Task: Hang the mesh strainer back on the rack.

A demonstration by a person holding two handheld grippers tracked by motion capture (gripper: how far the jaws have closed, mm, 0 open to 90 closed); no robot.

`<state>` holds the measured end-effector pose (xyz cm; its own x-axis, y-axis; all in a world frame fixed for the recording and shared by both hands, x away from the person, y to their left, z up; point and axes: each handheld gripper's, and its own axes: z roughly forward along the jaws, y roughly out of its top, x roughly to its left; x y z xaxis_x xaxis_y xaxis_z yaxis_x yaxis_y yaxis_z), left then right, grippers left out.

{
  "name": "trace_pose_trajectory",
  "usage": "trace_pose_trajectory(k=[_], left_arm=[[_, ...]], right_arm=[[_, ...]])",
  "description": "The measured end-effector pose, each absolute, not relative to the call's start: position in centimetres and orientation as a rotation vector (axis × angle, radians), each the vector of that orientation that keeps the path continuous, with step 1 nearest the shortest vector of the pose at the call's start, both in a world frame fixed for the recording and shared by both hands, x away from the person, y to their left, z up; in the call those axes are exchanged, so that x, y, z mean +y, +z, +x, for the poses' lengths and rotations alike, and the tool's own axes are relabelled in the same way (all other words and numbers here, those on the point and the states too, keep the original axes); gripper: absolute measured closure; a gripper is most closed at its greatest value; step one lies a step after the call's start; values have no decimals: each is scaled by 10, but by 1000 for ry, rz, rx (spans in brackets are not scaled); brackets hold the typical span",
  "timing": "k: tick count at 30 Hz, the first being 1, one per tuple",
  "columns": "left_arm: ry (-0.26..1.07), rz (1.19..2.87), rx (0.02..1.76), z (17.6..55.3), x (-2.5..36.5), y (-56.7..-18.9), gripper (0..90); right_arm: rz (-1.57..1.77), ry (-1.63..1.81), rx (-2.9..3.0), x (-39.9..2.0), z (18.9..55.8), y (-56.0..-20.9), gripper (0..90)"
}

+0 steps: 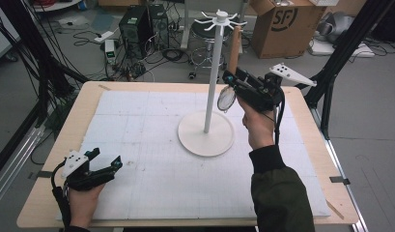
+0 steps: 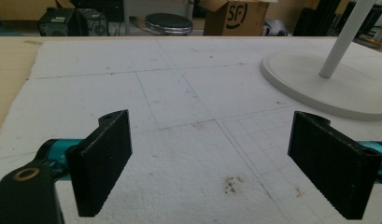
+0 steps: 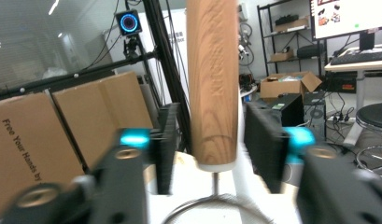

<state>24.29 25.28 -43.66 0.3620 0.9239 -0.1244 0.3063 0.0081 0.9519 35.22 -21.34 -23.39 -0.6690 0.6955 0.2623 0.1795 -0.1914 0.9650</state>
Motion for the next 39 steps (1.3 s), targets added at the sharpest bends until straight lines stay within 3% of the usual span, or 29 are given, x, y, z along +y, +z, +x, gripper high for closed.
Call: trace_pose_trajectory(k=[2,8,17,30,39], left_arm=[[709,1537,1152,243,253,-436,143],[712,1538,1148,242,252,-436,143],[711,1537,1140,240,250,-436,143],[703,1535,1104,236,248,-434,143],[705,1551,1107,237,246,-436,143]], right_arm=[[1026,1909,1694,-214,352,-234,435],[1060,1812,1743,-213,348,-238,357],[1067,1810,1781,-218,340,-253,323],[1121,1725,1855,-227,320,-284,196],[1143,1693,1868,-237,309,-304,193]])
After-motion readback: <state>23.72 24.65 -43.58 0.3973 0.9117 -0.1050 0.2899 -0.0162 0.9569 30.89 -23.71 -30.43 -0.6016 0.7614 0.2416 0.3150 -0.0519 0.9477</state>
